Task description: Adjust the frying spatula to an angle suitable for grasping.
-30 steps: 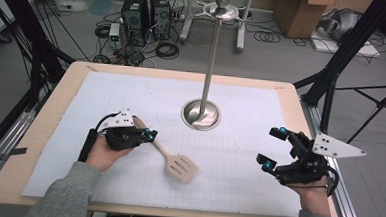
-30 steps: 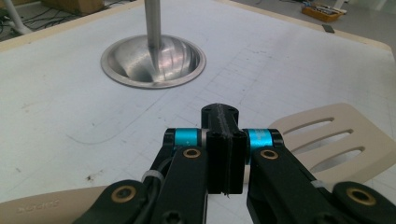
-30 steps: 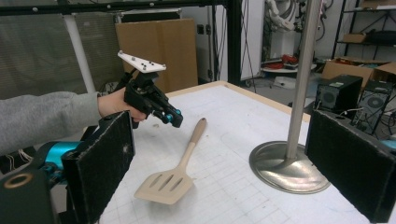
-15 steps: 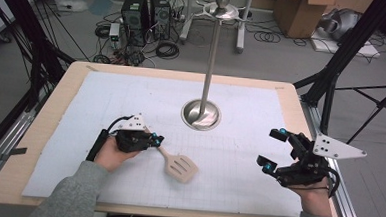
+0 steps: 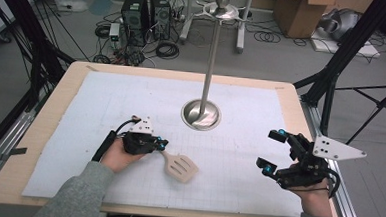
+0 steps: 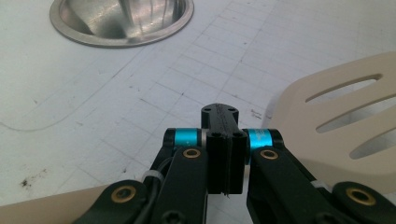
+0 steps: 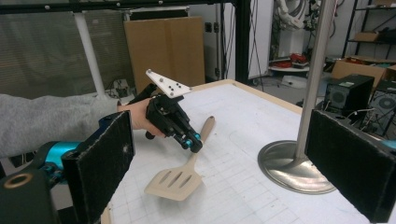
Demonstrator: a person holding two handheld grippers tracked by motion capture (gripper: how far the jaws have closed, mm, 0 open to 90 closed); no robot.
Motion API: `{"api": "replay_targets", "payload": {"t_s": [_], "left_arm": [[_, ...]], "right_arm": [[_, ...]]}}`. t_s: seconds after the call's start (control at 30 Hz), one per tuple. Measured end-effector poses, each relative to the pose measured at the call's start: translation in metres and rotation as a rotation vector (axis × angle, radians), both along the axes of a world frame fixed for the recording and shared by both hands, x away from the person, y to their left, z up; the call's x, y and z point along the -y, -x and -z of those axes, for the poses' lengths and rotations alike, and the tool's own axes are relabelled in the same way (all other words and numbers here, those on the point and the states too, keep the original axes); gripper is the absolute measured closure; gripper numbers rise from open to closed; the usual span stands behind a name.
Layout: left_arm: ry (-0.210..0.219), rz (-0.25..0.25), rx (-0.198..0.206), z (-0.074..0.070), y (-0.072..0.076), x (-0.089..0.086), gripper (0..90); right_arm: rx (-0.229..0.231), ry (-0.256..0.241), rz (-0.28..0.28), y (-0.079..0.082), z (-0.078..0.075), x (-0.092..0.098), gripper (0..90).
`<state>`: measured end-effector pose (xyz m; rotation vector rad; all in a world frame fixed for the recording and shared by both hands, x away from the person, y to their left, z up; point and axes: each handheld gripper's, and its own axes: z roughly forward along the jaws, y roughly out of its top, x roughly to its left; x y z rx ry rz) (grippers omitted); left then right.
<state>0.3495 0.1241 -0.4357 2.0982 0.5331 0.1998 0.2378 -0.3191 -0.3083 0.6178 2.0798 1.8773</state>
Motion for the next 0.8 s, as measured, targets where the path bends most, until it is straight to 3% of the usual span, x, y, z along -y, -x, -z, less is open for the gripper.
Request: {"api": "replay_targets", "payload": {"t_s": [0.13,0.8], "left_arm": [[0.009,-0.004,0.0,0.0,-0.001,0.001,89.6],[-0.041,0.004,-0.01,0.01,-0.006,0.009,89.6]], "right_arm": [[-0.005,0.001,-0.003,-0.001,0.001,0.0,7.4],[0.0,0.012,0.001,0.004,0.001,0.002,7.4]]}}
